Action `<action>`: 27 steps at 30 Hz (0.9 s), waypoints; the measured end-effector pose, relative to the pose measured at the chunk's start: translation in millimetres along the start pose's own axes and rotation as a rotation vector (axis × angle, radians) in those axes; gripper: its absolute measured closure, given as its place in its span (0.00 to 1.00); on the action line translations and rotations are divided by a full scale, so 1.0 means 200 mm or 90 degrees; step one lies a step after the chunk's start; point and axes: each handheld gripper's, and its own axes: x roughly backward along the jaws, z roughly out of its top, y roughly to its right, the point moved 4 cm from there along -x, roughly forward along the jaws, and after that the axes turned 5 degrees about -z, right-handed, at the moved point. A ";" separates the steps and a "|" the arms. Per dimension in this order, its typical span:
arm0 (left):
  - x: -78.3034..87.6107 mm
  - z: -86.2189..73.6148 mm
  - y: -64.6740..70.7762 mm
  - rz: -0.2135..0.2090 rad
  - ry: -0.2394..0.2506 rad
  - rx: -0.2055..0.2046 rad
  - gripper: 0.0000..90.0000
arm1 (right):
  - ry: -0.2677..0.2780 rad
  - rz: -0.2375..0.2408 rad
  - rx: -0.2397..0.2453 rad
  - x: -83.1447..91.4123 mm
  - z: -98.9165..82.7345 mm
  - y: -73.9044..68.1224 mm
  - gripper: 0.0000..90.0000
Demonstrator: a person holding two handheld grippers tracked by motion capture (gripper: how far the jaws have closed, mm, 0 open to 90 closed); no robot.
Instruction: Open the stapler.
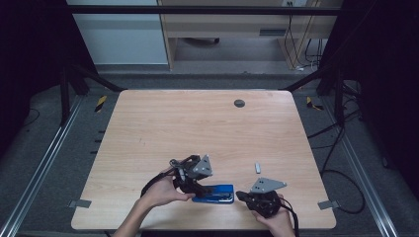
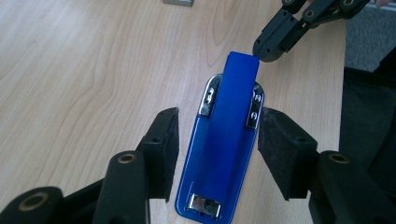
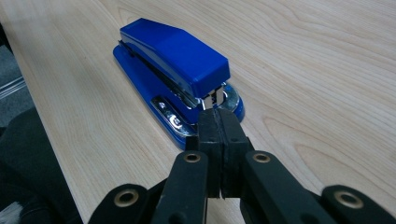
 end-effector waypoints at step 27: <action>-0.24 0.08 0.01 -0.027 -0.113 -0.065 0.57 | -0.006 0.022 0.005 -0.06 0.00 -0.06 1.00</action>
